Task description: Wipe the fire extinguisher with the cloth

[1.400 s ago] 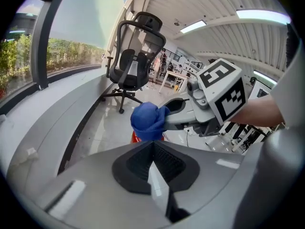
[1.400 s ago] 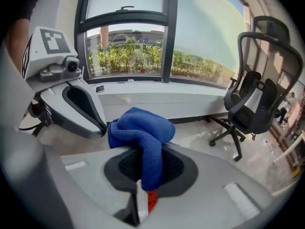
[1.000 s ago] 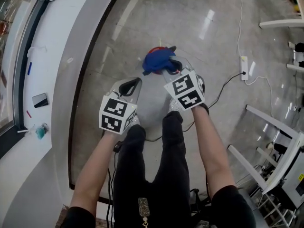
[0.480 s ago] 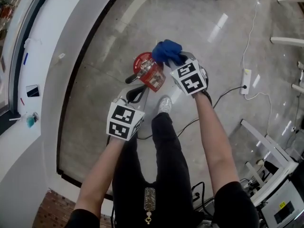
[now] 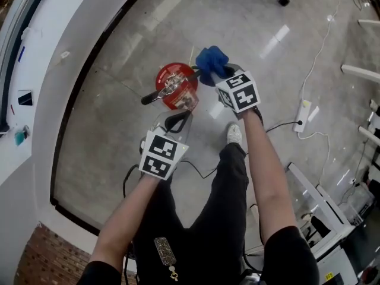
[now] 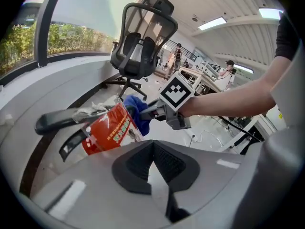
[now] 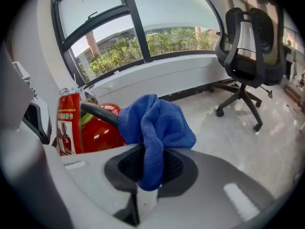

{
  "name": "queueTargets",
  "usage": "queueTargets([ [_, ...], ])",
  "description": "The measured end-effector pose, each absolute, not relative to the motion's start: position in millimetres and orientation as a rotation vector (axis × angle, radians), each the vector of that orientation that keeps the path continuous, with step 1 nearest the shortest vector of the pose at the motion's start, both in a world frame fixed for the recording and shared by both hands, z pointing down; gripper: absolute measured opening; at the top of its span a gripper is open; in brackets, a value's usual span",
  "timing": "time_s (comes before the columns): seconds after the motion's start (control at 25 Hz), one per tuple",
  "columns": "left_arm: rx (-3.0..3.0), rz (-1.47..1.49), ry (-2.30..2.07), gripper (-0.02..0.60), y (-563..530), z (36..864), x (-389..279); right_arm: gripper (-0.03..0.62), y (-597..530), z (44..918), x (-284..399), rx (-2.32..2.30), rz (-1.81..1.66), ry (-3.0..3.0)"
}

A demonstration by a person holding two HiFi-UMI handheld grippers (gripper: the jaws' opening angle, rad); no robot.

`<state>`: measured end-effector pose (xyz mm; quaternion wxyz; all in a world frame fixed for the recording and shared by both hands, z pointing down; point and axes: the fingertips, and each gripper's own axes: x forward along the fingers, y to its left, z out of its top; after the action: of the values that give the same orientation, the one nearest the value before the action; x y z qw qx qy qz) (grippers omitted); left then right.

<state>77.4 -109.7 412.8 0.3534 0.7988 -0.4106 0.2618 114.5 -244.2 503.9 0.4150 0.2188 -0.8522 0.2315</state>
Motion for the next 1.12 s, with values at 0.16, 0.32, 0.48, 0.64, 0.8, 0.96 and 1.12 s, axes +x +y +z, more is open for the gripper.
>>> queueTargets([
  [0.16,2.006,0.681,-1.114,0.006,-111,432,110,0.048,-245,532,116,0.422,0.61,-2.202],
  [0.32,1.923,0.596,-1.206,0.006,-122,461,143,0.048,-247,567,112,0.264,0.64,-2.28],
  [0.48,1.857,0.575,-1.321,0.006,-136,499,148,0.048,-245,604,96,0.124,0.588,-2.326],
  [0.64,1.852,0.625,-1.349,0.006,-138,537,155,0.048,-244,640,86,0.059,0.55,-2.337],
  [0.8,1.812,0.625,-1.385,0.006,-135,576,159,0.046,-250,673,82,0.044,0.577,-2.364],
  [0.96,1.854,0.664,-1.367,0.006,-131,611,166,0.046,-246,718,80,0.009,0.516,-2.334],
  [1.12,1.861,0.667,-1.384,0.006,-126,642,155,0.044,-238,773,75,0.039,0.534,-2.281],
])
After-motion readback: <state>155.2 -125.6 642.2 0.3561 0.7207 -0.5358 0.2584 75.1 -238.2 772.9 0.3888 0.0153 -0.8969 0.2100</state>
